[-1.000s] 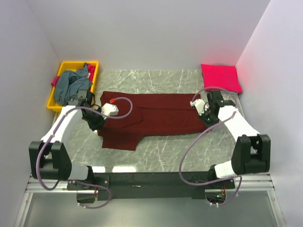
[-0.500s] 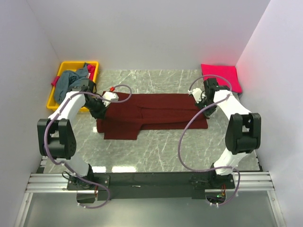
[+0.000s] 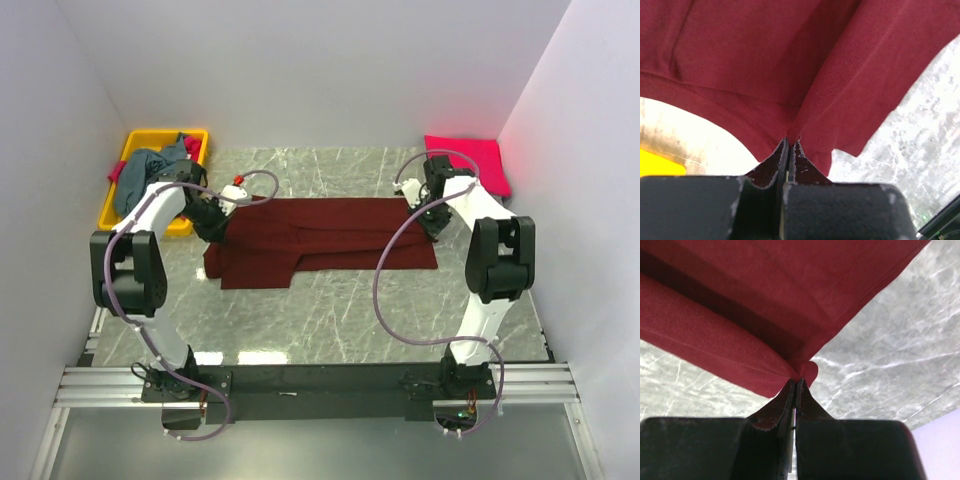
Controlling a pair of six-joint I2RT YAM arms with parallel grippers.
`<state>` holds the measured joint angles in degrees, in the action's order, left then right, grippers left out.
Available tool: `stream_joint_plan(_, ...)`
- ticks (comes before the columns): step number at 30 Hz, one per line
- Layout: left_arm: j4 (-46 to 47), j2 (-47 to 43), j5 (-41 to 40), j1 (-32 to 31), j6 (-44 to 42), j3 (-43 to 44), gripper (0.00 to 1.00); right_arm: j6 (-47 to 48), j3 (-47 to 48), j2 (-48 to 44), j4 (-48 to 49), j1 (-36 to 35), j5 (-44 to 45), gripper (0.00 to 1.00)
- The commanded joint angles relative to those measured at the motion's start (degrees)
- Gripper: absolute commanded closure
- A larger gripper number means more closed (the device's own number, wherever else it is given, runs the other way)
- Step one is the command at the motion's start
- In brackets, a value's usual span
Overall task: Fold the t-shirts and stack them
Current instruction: Fold the tshirt
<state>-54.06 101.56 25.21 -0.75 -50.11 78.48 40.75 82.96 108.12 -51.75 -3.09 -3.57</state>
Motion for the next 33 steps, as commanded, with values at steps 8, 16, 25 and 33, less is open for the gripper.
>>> stream_joint_plan(8,0.5,4.3,0.6,0.4,0.6,6.4,0.99,-0.1,5.8,4.6,0.2,0.6,2.5,1.0)
stream_joint_plan(16,1.1,6.9,-0.1,0.4,0.7,7.7,0.99,-0.3,8.6,7.8,0.1,0.7,3.1,1.0)
stream_joint_plan(25,3.1,8.1,-0.5,0.5,1.8,7.5,0.99,-2.0,13.3,10.6,-0.6,0.7,3.5,0.98)
stream_joint_plan(33,3.8,7.5,4.5,4.4,8.2,10.2,0.6,-6.0,16.7,9.8,-4.9,2.8,0.8,0.53)
